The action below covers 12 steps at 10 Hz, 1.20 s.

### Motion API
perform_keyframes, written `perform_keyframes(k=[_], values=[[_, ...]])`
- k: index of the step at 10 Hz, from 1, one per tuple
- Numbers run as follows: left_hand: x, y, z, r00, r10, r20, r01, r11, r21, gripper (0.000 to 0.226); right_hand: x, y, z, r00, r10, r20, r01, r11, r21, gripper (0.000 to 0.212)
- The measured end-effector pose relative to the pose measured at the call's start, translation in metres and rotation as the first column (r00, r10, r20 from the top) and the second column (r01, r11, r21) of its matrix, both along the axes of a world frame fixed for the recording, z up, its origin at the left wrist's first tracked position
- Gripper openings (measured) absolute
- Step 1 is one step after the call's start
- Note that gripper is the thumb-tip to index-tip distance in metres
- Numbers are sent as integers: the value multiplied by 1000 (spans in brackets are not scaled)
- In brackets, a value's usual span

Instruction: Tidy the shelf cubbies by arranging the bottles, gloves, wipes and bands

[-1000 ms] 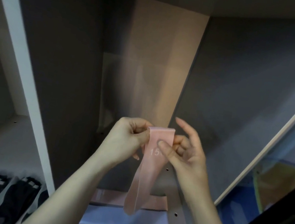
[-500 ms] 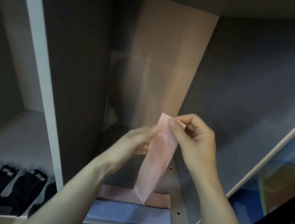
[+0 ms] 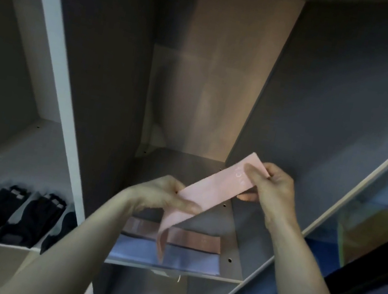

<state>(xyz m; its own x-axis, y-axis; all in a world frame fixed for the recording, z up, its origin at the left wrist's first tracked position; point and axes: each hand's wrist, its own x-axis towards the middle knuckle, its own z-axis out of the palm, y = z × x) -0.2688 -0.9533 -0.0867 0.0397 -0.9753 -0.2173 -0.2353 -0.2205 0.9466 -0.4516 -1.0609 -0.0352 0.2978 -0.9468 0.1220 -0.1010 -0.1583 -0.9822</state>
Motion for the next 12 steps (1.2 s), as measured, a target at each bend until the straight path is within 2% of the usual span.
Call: perform_keyframes(k=[1,2,3,4,5,6,7,8,9,10,11,12], values=[[18,12,-19,990,140,-11,-138,988,72,20,-12,-12,-29,996,-85,18,83,991,108,8],[29,21,-42,931,344,121,-357,927,113,23,-19,-22,-68,984,-174,46,157,956,248,10],[39,19,-72,818,561,125,-573,813,103,15,-24,-28,-106,970,-238,39,203,893,401,10],[49,11,-101,656,755,-6,-744,648,166,15,-27,-29,-145,970,-243,3,207,832,514,18],[57,3,-131,543,838,42,-828,527,194,18,-28,-35,-182,963,-245,-116,267,778,569,16],[62,-3,-163,537,828,161,-843,522,132,22,-28,-47,-208,965,-223,-138,257,703,663,9],[62,-5,-179,570,760,314,-813,576,82,25,-25,-58,-226,970,-186,-156,242,693,680,10],[65,-8,-194,586,707,396,-788,611,76,27,-17,-60,-232,960,-138,-242,262,746,612,13],[71,-8,-208,582,705,406,-796,597,102,26,-8,-63,-243,932,-114,-345,303,767,566,19],[74,-7,-216,590,697,406,-794,592,138,30,-7,-68,-252,911,-74,-406,307,778,549,11],[73,-6,-217,591,692,414,-794,589,150,35,-14,-78,-256,928,9,-373,232,769,595,22],[70,-8,-211,588,667,458,-783,611,115,37,-14,-80,-261,875,-33,-484,290,834,469,14]])
